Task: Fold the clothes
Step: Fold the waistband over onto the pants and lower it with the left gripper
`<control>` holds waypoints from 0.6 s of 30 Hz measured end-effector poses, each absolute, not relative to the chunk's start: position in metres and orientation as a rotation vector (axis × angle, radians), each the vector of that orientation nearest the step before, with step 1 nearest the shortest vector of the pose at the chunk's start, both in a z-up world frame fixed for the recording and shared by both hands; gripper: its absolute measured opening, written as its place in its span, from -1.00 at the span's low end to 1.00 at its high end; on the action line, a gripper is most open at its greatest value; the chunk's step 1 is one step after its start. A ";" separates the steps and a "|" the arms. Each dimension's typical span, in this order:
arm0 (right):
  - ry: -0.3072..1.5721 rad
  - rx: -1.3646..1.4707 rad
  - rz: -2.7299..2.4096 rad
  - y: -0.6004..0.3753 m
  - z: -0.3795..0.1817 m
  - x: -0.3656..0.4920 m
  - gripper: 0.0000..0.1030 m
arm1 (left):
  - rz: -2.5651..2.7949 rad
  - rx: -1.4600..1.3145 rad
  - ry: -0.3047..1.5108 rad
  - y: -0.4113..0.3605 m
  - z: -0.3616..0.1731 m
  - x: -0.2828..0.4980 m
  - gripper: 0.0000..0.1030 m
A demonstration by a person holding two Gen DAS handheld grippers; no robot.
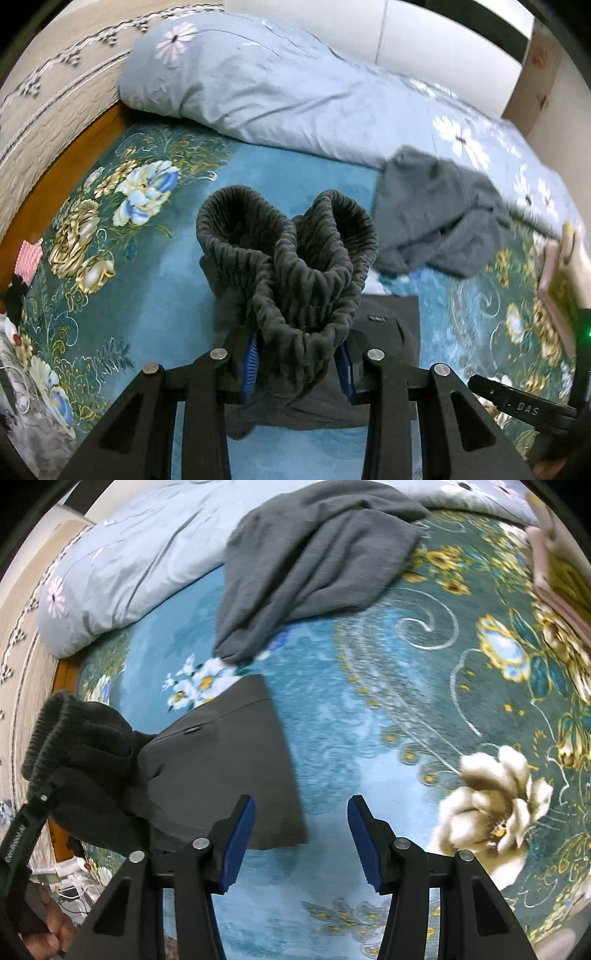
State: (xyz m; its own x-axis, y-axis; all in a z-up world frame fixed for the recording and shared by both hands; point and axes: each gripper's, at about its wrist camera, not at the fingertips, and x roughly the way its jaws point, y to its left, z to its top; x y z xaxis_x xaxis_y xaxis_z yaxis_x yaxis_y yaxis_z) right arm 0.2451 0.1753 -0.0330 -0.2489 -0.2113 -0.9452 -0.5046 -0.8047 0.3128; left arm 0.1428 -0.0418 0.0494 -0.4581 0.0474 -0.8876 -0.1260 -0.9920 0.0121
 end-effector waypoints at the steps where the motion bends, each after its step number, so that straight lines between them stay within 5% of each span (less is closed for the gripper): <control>1: 0.884 -1.783 2.159 0.179 -0.034 0.248 0.07 | 2.602 -1.579 0.155 -0.033 0.047 0.145 -0.30; 11: 0.946 -1.752 2.113 0.210 -0.046 0.269 0.07 | 2.534 -1.609 0.532 0.030 0.004 0.174 -0.26; 18: 0.950 -1.733 2.102 0.219 -0.048 0.275 0.07 | 2.519 -1.660 0.575 0.046 -0.002 0.178 -0.08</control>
State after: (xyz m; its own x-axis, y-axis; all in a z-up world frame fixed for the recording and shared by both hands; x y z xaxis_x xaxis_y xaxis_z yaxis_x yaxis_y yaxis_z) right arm 0.2748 0.2192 -0.0480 -0.2571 -0.2041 -0.9446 -0.5740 -0.7541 0.3192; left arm 0.1782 0.0460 -0.0017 -0.4140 -0.1440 -0.8988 -0.2601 -0.9275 0.2684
